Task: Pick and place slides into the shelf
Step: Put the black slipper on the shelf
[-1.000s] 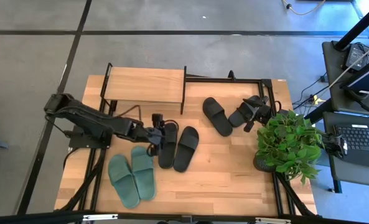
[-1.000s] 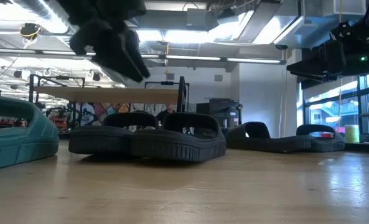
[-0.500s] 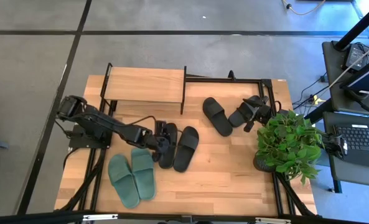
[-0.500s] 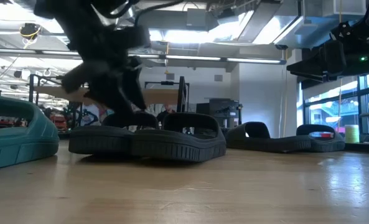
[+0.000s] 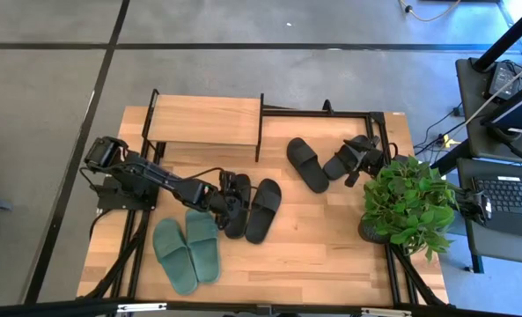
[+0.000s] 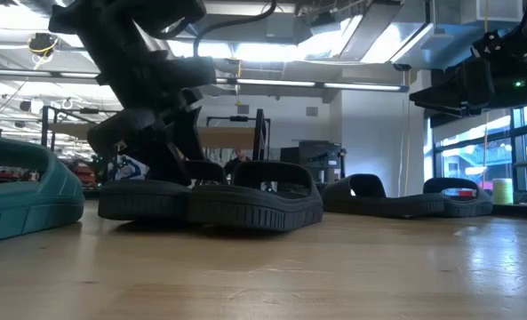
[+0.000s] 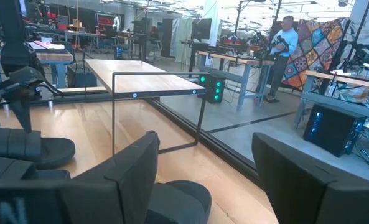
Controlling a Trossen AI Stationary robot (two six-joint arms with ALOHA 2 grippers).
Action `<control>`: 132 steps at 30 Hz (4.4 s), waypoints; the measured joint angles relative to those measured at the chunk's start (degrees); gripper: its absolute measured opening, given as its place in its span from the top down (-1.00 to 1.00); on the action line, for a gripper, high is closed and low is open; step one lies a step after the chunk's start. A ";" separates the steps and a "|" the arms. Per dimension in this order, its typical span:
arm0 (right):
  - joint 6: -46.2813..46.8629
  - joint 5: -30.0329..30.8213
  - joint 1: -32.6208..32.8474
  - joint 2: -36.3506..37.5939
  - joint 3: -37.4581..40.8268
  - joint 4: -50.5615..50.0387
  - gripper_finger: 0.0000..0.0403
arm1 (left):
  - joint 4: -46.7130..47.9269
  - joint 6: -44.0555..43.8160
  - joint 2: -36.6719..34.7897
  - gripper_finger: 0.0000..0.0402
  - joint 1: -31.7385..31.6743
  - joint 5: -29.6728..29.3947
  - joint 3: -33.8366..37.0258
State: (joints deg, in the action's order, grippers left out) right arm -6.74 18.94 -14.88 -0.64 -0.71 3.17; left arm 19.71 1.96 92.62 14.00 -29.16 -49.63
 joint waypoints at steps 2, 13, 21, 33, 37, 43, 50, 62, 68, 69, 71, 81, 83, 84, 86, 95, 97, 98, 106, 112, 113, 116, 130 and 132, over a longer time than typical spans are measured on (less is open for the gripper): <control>0.00 0.00 0.00 0.00 0.00 0.01 -0.28 | -0.01 -0.02 0.00 -0.36 0.02 0.01 0.00; 0.41 0.00 -0.01 0.00 0.00 0.01 -0.28 | 0.23 -0.20 -0.04 -0.36 -0.39 -0.42 0.00; 0.41 0.00 -0.02 0.00 0.00 0.01 -0.28 | 0.44 -0.31 -0.07 -0.28 -0.37 -4.58 0.00; 0.44 0.00 -0.02 0.00 0.00 0.01 -0.28 | 0.41 -0.33 -0.07 0.13 -0.37 -4.56 0.02; 0.44 0.00 -0.01 0.01 0.00 0.01 -0.28 | 0.41 -0.33 -0.07 0.24 -0.37 -4.41 0.02; 0.39 0.00 -0.02 0.00 0.00 0.01 -0.28 | 0.39 -0.33 -0.07 0.45 -0.37 -4.41 0.02; 0.32 0.00 0.00 0.00 0.00 0.01 -0.28 | 0.33 -0.30 -0.11 0.76 -0.37 -4.52 0.02; 0.26 0.02 -0.02 0.00 0.00 0.01 -0.28 | 0.83 -0.16 -0.85 0.97 -0.37 -4.79 -0.94; 0.27 0.04 -0.02 0.02 0.00 0.03 -0.28 | 11.85 -0.33 -3.73 0.98 0.06 -4.58 -9.27; 0.34 0.04 -0.02 0.02 0.00 0.01 -0.28 | 14.80 -0.35 -4.34 0.98 0.13 -4.58 -11.06; 0.28 0.05 -0.02 0.02 0.00 0.04 -0.28 | 20.43 -1.37 -5.82 0.98 0.22 -5.18 -14.37; 0.26 0.07 -0.02 0.02 0.00 0.03 -0.28 | 40.67 -4.73 -16.58 0.99 0.05 -21.22 -20.96; 0.26 0.07 -0.02 0.02 0.00 0.03 -0.28 | 41.74 -3.13 -18.83 0.99 -0.94 -22.89 -20.96; 0.24 0.07 -0.02 0.02 0.00 0.03 -0.28 | 42.19 -2.98 -19.95 0.99 -1.69 -23.42 -20.96; 0.26 0.07 -0.02 0.02 0.00 0.03 -0.28 | 43.99 -2.96 -22.24 0.99 -3.61 -24.17 -20.96; 0.04 0.09 -0.13 0.02 0.00 0.17 -0.28 | 47.30 2.49 -28.26 0.99 -14.93 -22.26 -20.96; 0.02 0.75 -0.13 0.02 0.00 0.44 -0.28 | 46.48 6.53 -28.28 0.99 -17.24 -21.91 -20.96; 0.06 0.98 -0.13 0.02 0.00 0.51 -0.28 | 46.58 8.15 -28.24 0.99 -18.48 -21.79 -20.96; 0.04 1.02 -0.13 0.02 0.00 0.57 -0.28 | 46.66 15.13 -28.24 0.99 -28.19 -20.62 -20.24; 0.04 1.14 -0.13 0.02 0.00 0.60 -0.28 | 46.67 19.01 -28.20 0.98 -33.06 -20.66 -18.80; 0.04 1.14 -0.13 0.02 0.00 0.60 -0.28 | 46.59 19.61 -28.20 0.98 -33.76 -20.65 -18.53; 0.04 1.14 -0.13 0.02 0.00 0.62 -0.28 | 46.51 20.75 -28.20 0.99 -36.23 -20.13 -18.14; 0.04 1.14 -0.13 0.02 0.00 0.69 -0.28 | 43.94 28.21 -28.20 0.99 -46.77 -11.49 -18.03; 0.03 1.12 -0.13 0.02 0.00 0.69 -0.28 | 42.93 29.82 -28.20 0.99 -47.55 -11.20 -18.03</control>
State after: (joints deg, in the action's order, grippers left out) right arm -6.71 20.06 -15.00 -0.62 -0.71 3.86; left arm 62.65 31.77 64.42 -33.55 -40.36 -67.66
